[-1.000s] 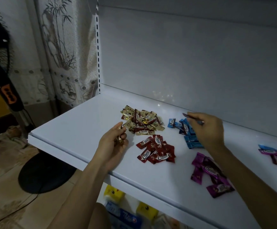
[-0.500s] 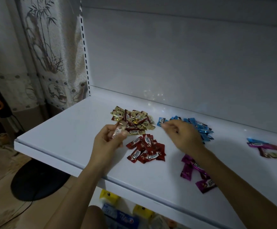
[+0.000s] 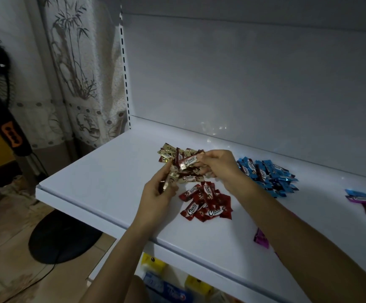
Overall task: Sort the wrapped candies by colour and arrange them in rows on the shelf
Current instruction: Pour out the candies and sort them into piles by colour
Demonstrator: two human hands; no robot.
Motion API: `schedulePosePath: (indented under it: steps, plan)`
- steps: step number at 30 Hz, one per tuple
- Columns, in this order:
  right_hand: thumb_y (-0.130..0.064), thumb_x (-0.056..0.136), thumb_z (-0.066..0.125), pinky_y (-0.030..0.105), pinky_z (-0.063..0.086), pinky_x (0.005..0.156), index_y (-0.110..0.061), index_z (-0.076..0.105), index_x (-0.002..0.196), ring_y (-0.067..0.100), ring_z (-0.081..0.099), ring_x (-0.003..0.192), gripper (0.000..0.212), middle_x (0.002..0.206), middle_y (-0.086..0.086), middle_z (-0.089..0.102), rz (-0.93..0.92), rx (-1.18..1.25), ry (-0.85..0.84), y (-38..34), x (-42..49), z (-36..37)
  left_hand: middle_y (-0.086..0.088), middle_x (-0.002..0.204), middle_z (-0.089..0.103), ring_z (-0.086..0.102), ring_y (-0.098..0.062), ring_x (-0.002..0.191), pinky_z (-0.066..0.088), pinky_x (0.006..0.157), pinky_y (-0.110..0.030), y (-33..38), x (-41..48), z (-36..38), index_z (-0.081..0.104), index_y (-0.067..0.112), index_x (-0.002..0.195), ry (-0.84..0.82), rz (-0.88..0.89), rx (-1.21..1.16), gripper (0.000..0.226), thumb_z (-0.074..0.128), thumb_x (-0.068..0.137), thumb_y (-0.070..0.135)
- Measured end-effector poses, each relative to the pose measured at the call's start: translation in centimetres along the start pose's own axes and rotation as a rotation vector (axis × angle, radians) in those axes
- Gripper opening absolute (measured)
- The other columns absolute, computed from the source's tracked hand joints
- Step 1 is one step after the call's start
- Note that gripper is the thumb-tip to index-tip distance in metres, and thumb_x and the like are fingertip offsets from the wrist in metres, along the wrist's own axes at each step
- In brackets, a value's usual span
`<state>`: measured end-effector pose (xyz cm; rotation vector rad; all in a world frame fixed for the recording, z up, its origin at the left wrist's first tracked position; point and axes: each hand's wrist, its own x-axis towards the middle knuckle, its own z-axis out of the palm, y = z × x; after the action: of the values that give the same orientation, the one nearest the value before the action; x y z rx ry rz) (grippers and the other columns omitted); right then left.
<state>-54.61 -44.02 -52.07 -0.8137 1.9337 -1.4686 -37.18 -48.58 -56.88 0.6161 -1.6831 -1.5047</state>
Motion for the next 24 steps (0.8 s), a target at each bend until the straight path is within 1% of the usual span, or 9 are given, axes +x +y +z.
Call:
schedulePosePath:
  steps: [2,4,7,9,13,17,19,21,24]
  plan:
    - [-0.015,0.086,0.068,0.022,0.041,0.048,-0.007,0.066,0.094,0.01,0.056,0.052,0.011,0.085,0.009,0.073,0.037,0.035,0.086,0.2,1.6,0.3,-0.015,0.109,0.064,0.066,-0.015,0.094,0.051,0.073,-0.016,0.3,0.1,0.0,0.042,0.03,0.14,-0.001,-0.027,-0.131,0.061,0.058,0.091,-0.001]
    - [-0.016,0.084,0.07,0.022,0.041,0.045,-0.006,0.066,0.094,0.009,0.056,0.05,0.015,0.081,0.007,0.073,0.051,0.008,0.152,0.6,2.9,0.8,-0.019,0.109,0.066,0.07,-0.023,0.09,0.054,0.069,-0.02,0.6,0.3,-0.1,0.043,0.026,0.14,0.009,-0.092,-0.316,0.063,0.061,0.087,-0.003]
    - [-0.021,0.083,0.072,0.031,0.054,0.069,-0.01,0.068,0.077,0.014,0.063,0.065,0.013,0.077,0.002,0.071,-0.009,-0.236,0.247,1.0,4.1,1.7,-0.005,0.103,0.074,0.072,-0.024,0.077,0.055,0.061,-0.023,0.8,0.3,-0.1,0.048,0.025,0.134,-0.003,-0.116,-0.349,0.056,0.062,0.086,-0.002]
    - [-0.025,0.083,0.07,0.034,0.052,0.079,-0.015,0.064,0.069,0.021,0.065,0.079,0.019,0.08,0.003,0.07,-0.034,-0.42,0.289,1.2,4.5,2.2,-0.003,0.102,0.074,0.072,-0.024,0.074,0.056,0.059,-0.024,0.7,0.2,0.1,0.05,0.022,0.132,-0.026,-0.086,-0.317,0.051,0.062,0.087,-0.001]
    - [-0.028,0.084,0.067,0.027,0.045,0.065,-0.01,0.067,0.082,0.021,0.063,0.077,0.018,0.081,0.003,0.067,-0.016,-0.577,0.309,1.3,4.5,2.5,-0.005,0.11,0.072,0.069,-0.029,0.096,0.054,0.068,-0.022,0.2,0.4,0.1,0.056,0.017,0.127,0.014,-0.045,-0.225,0.044,0.066,0.086,0.006]
    - [-0.037,0.087,0.064,0.024,0.036,0.059,-0.016,0.058,0.09,0.014,0.057,0.078,0.022,0.079,-0.008,0.055,-0.142,-0.44,0.359,0.8,3.2,2.6,-0.013,0.108,0.068,0.072,-0.025,0.076,0.051,0.058,-0.018,0.2,0.3,0.1,0.056,0.012,0.123,0.015,-0.065,-0.181,0.041,0.068,0.084,0.005]
    - [-0.047,0.089,0.058,0.023,0.038,0.059,-0.013,0.062,0.09,0.01,0.056,0.067,0.034,0.078,-0.004,0.06,-0.218,-0.24,0.193,-0.1,1.6,2.7,-0.013,0.101,0.071,0.072,-0.021,0.072,0.05,0.054,-0.018,0.2,0.3,0.1,0.053,0.012,0.125,0.01,-0.047,-0.212,0.045,0.067,0.083,0.001]
    - [-0.051,0.087,0.057,0.022,0.04,0.053,-0.014,0.067,0.093,0.008,0.056,0.057,0.039,0.077,-0.002,0.065,-0.202,-0.216,-0.12,-1.0,-0.5,2.4,-0.01,0.101,0.072,0.072,-0.018,0.072,0.05,0.053,-0.017,0.3,0.3,0.1,0.051,0.015,0.127,0.013,-0.026,-0.231,0.049,0.067,0.083,-0.001]
    - [-0.033,0.083,0.069,0.018,0.041,0.047,-0.015,0.071,0.092,0.008,0.06,0.055,0.021,0.072,-0.003,0.069,-0.17,-0.283,-0.362,-1.0,-1.9,1.7,-0.01,0.11,0.067,0.072,-0.015,0.077,0.053,0.055,-0.02,0.2,0.4,0.2,0.048,0.017,0.131,0.024,-0.035,-0.225,0.055,0.068,0.083,0.0]
